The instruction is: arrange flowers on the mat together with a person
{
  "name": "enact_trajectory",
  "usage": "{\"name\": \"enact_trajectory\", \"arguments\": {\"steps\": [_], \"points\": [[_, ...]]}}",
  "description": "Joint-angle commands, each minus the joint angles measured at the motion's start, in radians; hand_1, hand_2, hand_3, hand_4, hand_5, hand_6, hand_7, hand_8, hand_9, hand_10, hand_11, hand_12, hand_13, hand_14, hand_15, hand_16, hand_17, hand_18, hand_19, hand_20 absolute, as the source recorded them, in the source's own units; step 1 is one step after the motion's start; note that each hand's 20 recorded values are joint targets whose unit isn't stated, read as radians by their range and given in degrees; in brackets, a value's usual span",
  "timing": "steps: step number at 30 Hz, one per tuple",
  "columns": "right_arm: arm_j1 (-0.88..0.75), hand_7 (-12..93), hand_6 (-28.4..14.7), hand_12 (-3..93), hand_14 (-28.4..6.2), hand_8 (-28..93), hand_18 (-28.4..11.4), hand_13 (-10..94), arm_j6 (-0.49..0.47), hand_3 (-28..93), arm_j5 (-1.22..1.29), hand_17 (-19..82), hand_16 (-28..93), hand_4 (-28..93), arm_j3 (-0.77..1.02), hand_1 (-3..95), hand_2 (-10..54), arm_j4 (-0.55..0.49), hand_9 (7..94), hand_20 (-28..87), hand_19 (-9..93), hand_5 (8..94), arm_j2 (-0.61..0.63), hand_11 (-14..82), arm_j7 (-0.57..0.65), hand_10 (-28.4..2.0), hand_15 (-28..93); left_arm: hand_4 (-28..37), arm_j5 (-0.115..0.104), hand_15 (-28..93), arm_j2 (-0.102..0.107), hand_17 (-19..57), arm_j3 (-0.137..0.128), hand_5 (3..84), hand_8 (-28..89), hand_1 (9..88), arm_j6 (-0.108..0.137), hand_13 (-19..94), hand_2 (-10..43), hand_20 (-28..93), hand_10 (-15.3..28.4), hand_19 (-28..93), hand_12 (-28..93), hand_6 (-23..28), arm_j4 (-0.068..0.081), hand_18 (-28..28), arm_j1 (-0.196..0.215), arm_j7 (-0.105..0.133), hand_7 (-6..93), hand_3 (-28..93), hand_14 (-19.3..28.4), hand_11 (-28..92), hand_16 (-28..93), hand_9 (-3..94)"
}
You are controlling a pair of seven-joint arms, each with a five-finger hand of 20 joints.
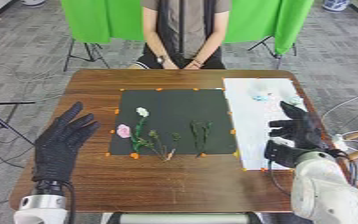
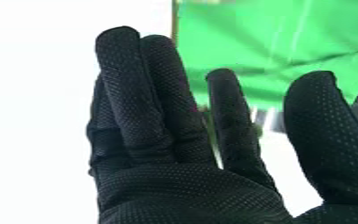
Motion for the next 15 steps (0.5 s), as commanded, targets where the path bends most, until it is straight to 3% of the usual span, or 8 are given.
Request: {"name": "enact_trajectory", "arguments": {"steps": [1,5,10,13,14,15], "points": [[0.236,12,-0.3,12.1,-17.7,-13,-22.1,62,-0.049,81,-0.462,17,4,-28,-0.126,23.6,5.8,0.123,64.7,11,73,40.9,0.157,24.9,0.401,-20.3,63,-28.3,0.004,53,0.002,-5.5,0.004,37.6,-9,21.0,0.005,28,8.3,-4,22.1,65,11,10.4,-0.009,25.9,0.017,-0.018,11.2,77,28.4,26,-11,38.0],[0.313,11,-0.5,12.1,-17.0,-13,-22.6,64,-0.12,80,-0.551,19,4,-28,-0.174,24.6,4.4,0.199,65.8,10,75,40.5,0.194,25.1,0.503,-19.8,62,-28.3,-0.002,53,0.008,-5.4,0.016,37.7,-9,21.0,0.018,28,8.3,-4,22.2,66,11,10.5,-0.013,26.0,0.011,-0.006,11.2,77,28.4,26,-11,38.0],[0.395,11,-0.5,12.0,-16.4,-12,-23.0,67,-0.193,80,-0.67,20,5,-27,-0.24,25.8,3.1,0.284,67.9,8,77,40.5,0.237,24.8,0.599,-19.5,61,-28.3,0.006,53,0.007,-5.4,0.018,37.8,-9,21.1,0.008,28,8.3,-4,22.2,66,11,10.5,-0.015,26.0,0.009,-0.022,11.2,77,28.4,26,-11,38.0],[0.428,12,-0.6,12.4,-16.1,-13,-23.3,68,-0.212,80,-0.687,21,6,-27,-0.259,26.1,2.0,0.335,68.9,3,79,40.6,0.25,24.3,0.636,-19.2,60,-28.3,0.006,53,0.006,-5.4,0.02,37.8,-9,21.1,0.014,28,8.2,-4,22.2,66,11,10.6,-0.017,26.0,0.009,-0.02,11.2,77,28.4,26,-11,38.0],[0.444,12,-0.6,12.5,-16.1,-13,-23.5,69,-0.244,80,-0.681,21,6,-27,-0.261,26.1,1.9,0.355,69.1,2,80,40.6,0.247,24.2,0.634,-19.2,60,-28.3,0.0,53,0.012,-5.4,0.02,37.8,-9,21.1,0.02,28,8.2,-5,22.2,66,11,10.6,-0.019,26.0,0.014,-0.009,11.2,77,28.4,26,-11,38.0],[0.45,12,-0.6,12.5,-15.9,-13,-23.6,69,-0.273,80,-0.659,21,7,-27,-0.263,26.3,1.6,0.365,69.3,1,80,40.7,0.253,24.2,0.641,-19.1,60,-28.3,0.004,53,0.009,-5.4,0.016,37.8,-9,21.1,0.016,28,8.2,-5,22.2,66,11,10.6,-0.02,26.0,0.017,-0.017,11.2,77,28.4,26,-11,38.0]]}}
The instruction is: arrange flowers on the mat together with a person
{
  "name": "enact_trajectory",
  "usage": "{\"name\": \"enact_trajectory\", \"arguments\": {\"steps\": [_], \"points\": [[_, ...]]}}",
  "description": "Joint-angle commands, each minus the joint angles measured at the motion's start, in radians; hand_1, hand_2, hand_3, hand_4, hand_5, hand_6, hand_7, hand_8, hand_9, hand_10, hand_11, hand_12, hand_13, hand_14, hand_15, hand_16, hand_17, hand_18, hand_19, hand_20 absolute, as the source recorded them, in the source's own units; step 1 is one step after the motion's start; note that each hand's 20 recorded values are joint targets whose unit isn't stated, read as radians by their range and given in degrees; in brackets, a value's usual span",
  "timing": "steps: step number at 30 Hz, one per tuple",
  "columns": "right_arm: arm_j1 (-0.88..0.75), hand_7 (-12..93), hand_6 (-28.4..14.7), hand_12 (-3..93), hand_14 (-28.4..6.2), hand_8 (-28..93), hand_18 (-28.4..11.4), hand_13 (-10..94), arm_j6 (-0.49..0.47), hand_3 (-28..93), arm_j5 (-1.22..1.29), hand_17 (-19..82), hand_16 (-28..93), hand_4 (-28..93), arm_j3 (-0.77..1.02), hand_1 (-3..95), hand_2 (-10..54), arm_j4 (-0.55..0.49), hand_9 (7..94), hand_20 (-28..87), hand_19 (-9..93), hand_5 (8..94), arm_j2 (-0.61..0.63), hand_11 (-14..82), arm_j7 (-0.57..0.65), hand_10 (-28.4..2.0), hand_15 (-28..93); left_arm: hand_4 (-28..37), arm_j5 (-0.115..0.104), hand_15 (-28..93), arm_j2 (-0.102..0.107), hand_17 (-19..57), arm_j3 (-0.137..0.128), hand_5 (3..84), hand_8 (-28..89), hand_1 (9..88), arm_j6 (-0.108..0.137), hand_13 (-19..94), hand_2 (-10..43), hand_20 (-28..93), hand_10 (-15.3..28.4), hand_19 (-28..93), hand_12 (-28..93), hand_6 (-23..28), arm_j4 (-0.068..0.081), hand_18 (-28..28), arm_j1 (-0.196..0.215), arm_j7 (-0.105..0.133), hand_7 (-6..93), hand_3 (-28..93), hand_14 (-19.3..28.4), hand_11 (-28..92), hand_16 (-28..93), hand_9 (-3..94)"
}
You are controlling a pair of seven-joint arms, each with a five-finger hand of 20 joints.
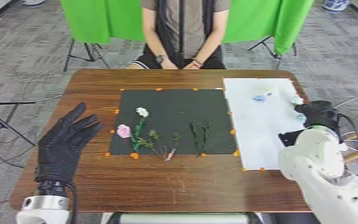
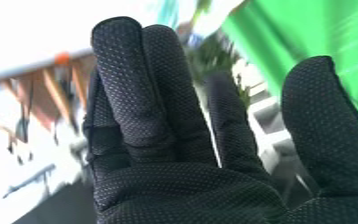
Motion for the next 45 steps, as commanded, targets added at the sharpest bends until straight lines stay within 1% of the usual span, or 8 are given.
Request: {"name": "enact_trajectory", "arguments": {"steps": [1,7,19,27,33,36,38,45], "points": [[0.097,12,-0.6,12.5,-15.8,-13,-23.6,69,-0.119,80,0.031,22,7,-27,-0.011,26.5,1.3,0.097,69.4,1,80,40.7,0.051,24.2,0.038,-19.1,60,-28.3,0.004,53,-0.002,-5.4,-0.001,37.8,-9,21.1,0.006,28,8.2,-5,22.2,66,11,10.6,-0.008,26.0,0.013,-0.017,11.2,77,28.4,26,-11,38.0],[0.153,12,-0.6,12.0,-15.9,-13,-23.6,69,-0.337,80,0.093,21,6,-27,-0.046,27.3,-0.7,0.191,68.5,-1,80,40.9,0.056,22.7,0.047,-19.2,59,-28.3,0.008,53,-0.004,-5.4,-0.002,37.8,-9,21.1,0.001,29,8.2,-5,22.2,66,11,10.6,-0.009,25.9,0.006,-0.023,11.2,77,28.4,26,-11,38.0],[0.218,11,0.1,10.7,-16.5,-12,-24.4,67,-0.393,80,0.107,19,6,-28,-0.126,27.8,-2.8,0.275,61.8,-2,78,38.8,0.059,15.8,0.014,-19.7,55,-28.3,-0.002,53,-0.005,-5.4,-0.001,37.9,-9,21.2,-0.004,28,8.2,-5,22.2,66,11,10.6,-0.008,26.0,0.003,-0.023,11.1,77,28.4,26,-11,38.0],[0.25,12,1.6,11.3,-15.2,-13,-25.1,64,-0.447,82,0.108,18,7,-28,-0.159,33.0,-9.0,0.299,57.1,-1,76,35.8,0.039,14.1,-0.047,-18.5,53,-28.3,-0.002,53,-0.004,-5.4,0.006,37.8,-9,21.4,-0.008,28,8.1,-5,22.2,66,11,10.6,-0.004,26.0,-0.012,-0.025,11.2,77,28.4,26,-11,38.0],[0.228,14,3.5,11.4,-13.0,-15,-24.0,67,-0.439,82,0.072,20,7,-28,-0.203,39.8,-9.5,0.303,64.0,1,75,49.3,0.041,14.7,-0.096,-14.9,50,-28.3,-0.009,53,0.0,-5.4,0.003,37.8,-9,21.4,-0.005,28,8.2,-5,22.2,66,11,10.6,-0.005,26.0,-0.007,-0.016,11.2,77,28.4,27,-11,38.0],[0.212,13,3.3,17.2,-8.7,-6,-19.4,76,-0.398,74,0.024,24,16,-28,-0.237,49.8,-9.5,0.306,81.2,1,76,73.9,0.035,12.0,-0.105,-11.3,41,-28.3,-0.011,53,0.005,-5.4,0.01,37.8,-9,21.4,-0.004,29,8.1,-5,22.2,66,11,10.6,-0.006,25.9,-0.008,-0.004,11.3,77,28.4,27,-11,38.0],[0.196,13,3.1,21.3,-6.8,-3,-18.3,79,-0.376,71,-0.005,25,20,-28,-0.243,53.0,-9.5,0.3,87.9,0,78,82.0,0.025,10.5,-0.109,-9.7,38,-28.3,-0.01,53,0.007,-5.4,0.011,37.8,-9,21.4,-0.004,28,8.1,-5,22.2,66,11,10.6,-0.007,25.9,-0.009,-0.003,11.3,77,28.4,27,-11,38.0],[0.158,14,2.2,25.3,-5.1,-1,-17.6,84,-0.264,70,-0.134,28,23,-28,-0.257,56.6,-9.5,0.227,93.7,-1,82,87.2,-0.001,19.5,-0.11,-7.4,44,-28.3,-0.003,53,0.009,-5.4,0.001,37.8,-9,21.4,-0.009,29,8.2,-6,22.2,66,11,10.6,-0.01,25.9,-0.007,0.005,11.2,77,28.4,27,-11,38.0]]}}
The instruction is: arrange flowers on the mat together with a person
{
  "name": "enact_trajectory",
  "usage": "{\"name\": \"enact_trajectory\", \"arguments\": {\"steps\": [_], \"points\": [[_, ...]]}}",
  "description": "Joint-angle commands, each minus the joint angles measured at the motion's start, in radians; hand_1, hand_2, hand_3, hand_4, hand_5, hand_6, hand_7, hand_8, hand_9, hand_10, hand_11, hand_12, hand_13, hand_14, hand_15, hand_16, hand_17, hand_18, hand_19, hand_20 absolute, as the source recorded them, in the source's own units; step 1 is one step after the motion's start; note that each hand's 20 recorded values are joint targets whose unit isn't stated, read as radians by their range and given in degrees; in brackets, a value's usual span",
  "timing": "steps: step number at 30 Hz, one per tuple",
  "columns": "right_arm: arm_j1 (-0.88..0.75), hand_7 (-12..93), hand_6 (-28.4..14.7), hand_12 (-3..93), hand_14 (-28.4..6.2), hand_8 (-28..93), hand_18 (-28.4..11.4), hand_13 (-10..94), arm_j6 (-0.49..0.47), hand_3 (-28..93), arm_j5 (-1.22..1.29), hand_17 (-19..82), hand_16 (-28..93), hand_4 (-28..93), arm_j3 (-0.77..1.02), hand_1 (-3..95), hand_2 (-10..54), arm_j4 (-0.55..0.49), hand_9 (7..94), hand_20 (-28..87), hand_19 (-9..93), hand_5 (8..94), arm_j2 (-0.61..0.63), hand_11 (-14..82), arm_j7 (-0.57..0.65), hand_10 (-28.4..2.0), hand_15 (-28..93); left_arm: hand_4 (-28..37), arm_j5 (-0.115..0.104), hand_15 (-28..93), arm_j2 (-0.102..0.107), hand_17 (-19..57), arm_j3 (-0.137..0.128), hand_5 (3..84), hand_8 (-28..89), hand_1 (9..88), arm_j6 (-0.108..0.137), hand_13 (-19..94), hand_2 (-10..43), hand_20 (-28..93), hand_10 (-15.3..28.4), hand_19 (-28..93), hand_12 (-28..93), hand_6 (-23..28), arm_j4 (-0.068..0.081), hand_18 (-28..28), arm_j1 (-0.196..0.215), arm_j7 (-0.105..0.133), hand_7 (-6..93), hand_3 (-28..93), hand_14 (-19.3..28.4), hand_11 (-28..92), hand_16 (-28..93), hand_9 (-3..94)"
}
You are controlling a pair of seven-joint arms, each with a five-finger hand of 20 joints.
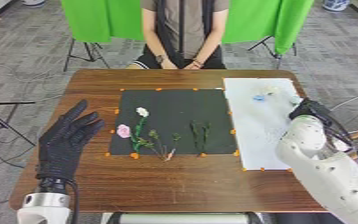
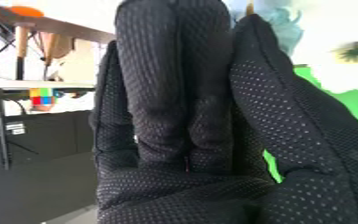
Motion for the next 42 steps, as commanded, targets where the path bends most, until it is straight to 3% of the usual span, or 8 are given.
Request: {"name": "enact_trajectory", "arguments": {"steps": [1,8,18,22,27,35,40,42], "points": [[-0.08,14,2.1,25.5,-5.1,-1,-17.6,85,0.109,71,-0.116,28,23,-28,-0.042,56.7,-9.5,-0.076,93.7,-1,82,87.3,-0.055,19.9,-0.001,-7.4,44,-28.3,-0.003,53,0.006,-5.4,0.0,37.8,-9,21.4,-0.007,29,8.2,-6,22.2,66,11,10.6,-0.005,25.9,0.009,0.015,11.2,77,28.4,27,-11,38.0],[-0.092,14,1.6,24.7,-5.4,-1,-18.6,86,0.177,72,-0.224,29,23,-28,-0.015,56.3,-9.5,-0.208,93.7,-1,84,88.9,-0.091,23.0,-0.016,-8.0,46,-28.3,0.01,53,0.007,-5.4,-0.005,37.8,-9,21.4,-0.021,29,8.1,-6,22.2,67,11,10.6,-0.005,25.9,0.006,0.007,11.2,77,28.4,27,-11,38.0],[-0.051,14,0.9,24.0,-5.7,-1,-18.8,86,0.165,73,-0.179,29,22,-28,-0.048,56.7,-9.5,-0.336,93.7,-1,85,89.4,-0.179,24.2,-0.129,-8.3,47,-28.3,0.042,53,0.003,-5.3,-0.027,37.8,-9,21.4,-0.053,29,7.9,-5,22.2,67,11,10.6,-0.019,26.2,0.016,-0.01,11.1,77,28.4,26,-11,38.0],[0.004,14,0.8,24.2,-5.9,-1,-18.8,86,0.143,73,-0.136,29,22,-28,-0.143,56.9,-9.5,-0.31,93.7,-2,85,89.4,-0.262,24.0,-0.205,-8.3,47,-28.3,0.049,53,0.005,-5.2,-0.031,37.7,-9,21.4,-0.06,29,7.8,-5,22.1,68,11,10.4,-0.028,26.2,0.017,-0.011,11.0,77,28.4,26,-11,38.0],[0.077,13,0.8,24.1,-6.2,-1,-18.6,86,0.109,73,-0.11,28,22,-28,-0.275,56.8,-9.5,-0.219,93.7,-2,85,89.4,-0.384,24.1,-0.3,-8.5,48,-28.3,0.083,53,-0.006,-5.0,-0.033,38.5,-9,21.4,-0.112,29,7.4,-5,21.9,68,11,9.9,-0.024,26.2,-0.015,-0.038,10.8,77,28.4,26,-11,38.3],[0.128,13,0.9,24.1,-6.5,0,-18.1,85,0.035,73,-0.075,28,21,-28,-0.372,56.5,-9.5,-0.105,93.7,-2,85,88.9,-0.484,24.6,-0.37,-8.5,49,-28.3,0.075,53,-0.001,-4.6,-0.02,40.0,-9,22.3,-0.124,29,6.9,-5,20.9,70,11,9.0,-0.017,26.8,-0.048,-0.048,9.5,77,28.4,25,-11,40.6],[0.125,13,1.4,24.3,-6.6,0,-18.0,84,-0.025,72,-0.087,27,21,-28,-0.38,56.1,-9.5,-0.074,93.7,-2,85,88.3,-0.523,24.7,-0.406,-8.4,50,-28.3,0.018,53,0.007,-4.6,-0.013,39.5,-8,22.3,-0.138,29,6.8,-5,21.6,70,11,9.6,-0.014,26.9,-0.053,-0.029,9.6,77,28.4,25,-11,39.5],[0.131,13,1.9,24.2,-6.9,-1,-18.0,83,-0.061,72,-0.095,27,19,-28,-0.39,55.5,-9.5,-0.072,93.7,-2,85,87.6,-0.526,24.6,-0.413,-8.4,51,-28.3,0.018,53,0.012,-4.6,-0.011,39.4,-8,22.3,-0.133,29,6.8,-6,21.7,70,11,9.7,-0.016,26.9,-0.054,-0.028,9.7,77,28.4,26,-11,39.4]]}}
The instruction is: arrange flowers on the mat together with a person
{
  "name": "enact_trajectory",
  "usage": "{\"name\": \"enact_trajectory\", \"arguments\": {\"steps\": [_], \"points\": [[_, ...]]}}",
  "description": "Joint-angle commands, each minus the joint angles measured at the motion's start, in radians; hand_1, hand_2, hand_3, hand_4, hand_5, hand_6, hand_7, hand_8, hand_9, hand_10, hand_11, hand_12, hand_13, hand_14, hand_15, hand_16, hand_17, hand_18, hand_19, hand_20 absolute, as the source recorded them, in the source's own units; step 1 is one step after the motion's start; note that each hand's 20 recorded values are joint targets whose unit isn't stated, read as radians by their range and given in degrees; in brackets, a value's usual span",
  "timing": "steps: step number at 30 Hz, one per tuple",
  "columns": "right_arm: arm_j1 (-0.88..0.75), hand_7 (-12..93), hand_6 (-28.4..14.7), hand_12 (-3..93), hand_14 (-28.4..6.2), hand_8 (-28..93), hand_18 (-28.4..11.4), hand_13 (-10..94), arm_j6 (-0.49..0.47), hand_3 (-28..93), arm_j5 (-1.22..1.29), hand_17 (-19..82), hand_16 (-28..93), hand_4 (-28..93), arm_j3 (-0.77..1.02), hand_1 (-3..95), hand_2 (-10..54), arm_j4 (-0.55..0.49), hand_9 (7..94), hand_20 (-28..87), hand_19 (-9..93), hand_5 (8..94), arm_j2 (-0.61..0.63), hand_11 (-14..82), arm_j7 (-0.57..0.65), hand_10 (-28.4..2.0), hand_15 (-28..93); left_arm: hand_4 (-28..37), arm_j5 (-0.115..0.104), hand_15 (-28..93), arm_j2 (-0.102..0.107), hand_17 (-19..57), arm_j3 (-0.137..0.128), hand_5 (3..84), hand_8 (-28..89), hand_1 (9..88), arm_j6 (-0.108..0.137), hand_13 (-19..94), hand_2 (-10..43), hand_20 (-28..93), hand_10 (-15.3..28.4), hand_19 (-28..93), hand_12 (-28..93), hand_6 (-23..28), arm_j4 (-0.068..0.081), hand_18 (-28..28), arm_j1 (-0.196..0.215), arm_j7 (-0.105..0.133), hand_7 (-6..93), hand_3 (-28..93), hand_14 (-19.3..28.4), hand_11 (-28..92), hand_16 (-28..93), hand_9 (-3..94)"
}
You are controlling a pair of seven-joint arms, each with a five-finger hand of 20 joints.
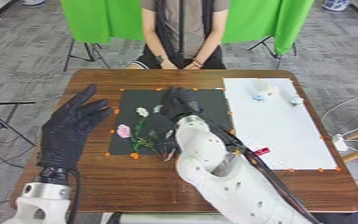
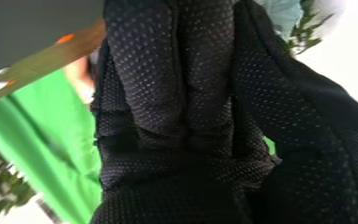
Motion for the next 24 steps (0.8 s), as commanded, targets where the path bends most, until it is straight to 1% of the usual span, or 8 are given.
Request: {"name": "enact_trajectory", "arguments": {"steps": [1,2,5,11,12,14,20,24], "points": [[0.003,12,2.2,24.2,-7.0,-1,-18.1,83,-0.087,72,-0.031,26,18,-28,-0.024,55.2,-9.5,0.027,93.7,-2,84,86.2,-0.055,23.9,-0.056,-8.6,52,-28.3,-0.042,53,0.007,-4.6,0.007,39.4,-8,22.3,-0.022,29,6.8,-6,21.8,70,11,10.0,0.006,26.9,0.004,0.005,9.7,77,28.4,26,-11,39.4],[0.003,12,2.4,25.2,-7.2,-2,-18.2,82,-0.095,71,-0.041,25,17,-28,-0.026,54.9,-9.5,0.031,93.7,-2,84,85.0,-0.058,22.2,-0.061,-8.4,53,-28.3,-0.04,53,0.005,-4.6,0.005,39.4,-8,22.3,-0.028,29,6.8,-6,21.9,70,11,10.1,0.007,26.9,0.0,0.0,9.7,77,28.4,26,-11,39.4],[-0.006,12,2.6,26.5,-7.5,-3,-18.1,80,-0.15,71,-0.049,23,17,-28,-0.017,54.0,-9.5,0.028,93.7,-1,82,82.9,-0.064,19.0,-0.075,-8.4,53,-28.3,-0.043,53,0.003,-4.6,0.008,39.4,-8,22.2,-0.029,29,6.9,-6,22.0,70,11,10.2,0.009,26.9,-0.009,-0.002,9.7,77,28.4,26,-11,39.3],[-0.032,11,2.0,28.2,-8.1,-4,-16.9,76,-0.235,72,-0.091,21,16,-28,-0.001,51.1,-9.5,0.016,91.4,0,78,78.8,-0.075,15.8,-0.109,-8.9,54,-28.3,-0.045,53,0.0,-4.5,0.008,39.4,-8,22.2,-0.025,29,7.0,-7,22.1,71,11,10.4,0.012,27.0,-0.009,-0.01,9.9,77,28.4,26,-11,39.2],[-0.036,12,2.0,28.0,-8.3,-4,-16.9,76,-0.244,73,-0.095,21,15,-28,0.0,50.3,-9.5,0.014,91.0,0,78,78.1,-0.077,15.9,-0.115,-9.0,54,-28.3,-0.047,53,0.002,-4.4,0.009,39.4,-8,22.2,-0.023,29,7.0,-7,22.1,71,11,10.4,0.011,27.1,-0.006,-0.003,10.0,77,28.4,26,-11,39.2],[-0.045,12,1.9,27.0,-8.7,-5,-16.9,75,-0.261,74,-0.112,20,14,-28,0.005,48.7,-9.5,0.012,90.0,1,77,76.8,-0.082,17.0,-0.129,-9.3,54,-28.3,-0.046,53,0.0,-4.4,0.01,39.4,-8,22.2,-0.027,29,7.0,-7,22.1,71,11,10.5,0.013,27.0,-0.009,-0.006,9.9,77,28.4,26,-11,39.2],[-0.056,12,2.2,24.2,-9.3,-7,-16.7,73,-0.301,76,-0.164,19,12,-28,0.012,45.5,-9.5,0.004,87.1,3,75,74.3,-0.093,20.8,-0.167,-10.1,56,-28.3,-0.049,53,0.005,-4.3,0.016,39.4,-8,22.1,-0.019,29,7.1,-8,22.2,72,11,10.5,0.014,27.0,-0.018,-0.002,10.1,77,28.4,26,-11,39.1],[-0.055,12,2.5,21.9,-9.4,-13,-16.6,72,-0.306,77,-0.17,19,11,-28,0.01,44.1,-9.5,0.01,84.9,4,74,72.4,-0.092,22.8,-0.159,-10.4,56,-28.3,-0.051,53,0.004,-4.4,0.019,39.4,-8,22.2,-0.016,29,7.2,-8,22.1,71,11,10.6,0.014,26.9,-0.021,-0.003,10.2,77,28.4,26,-11,39.1]]}}
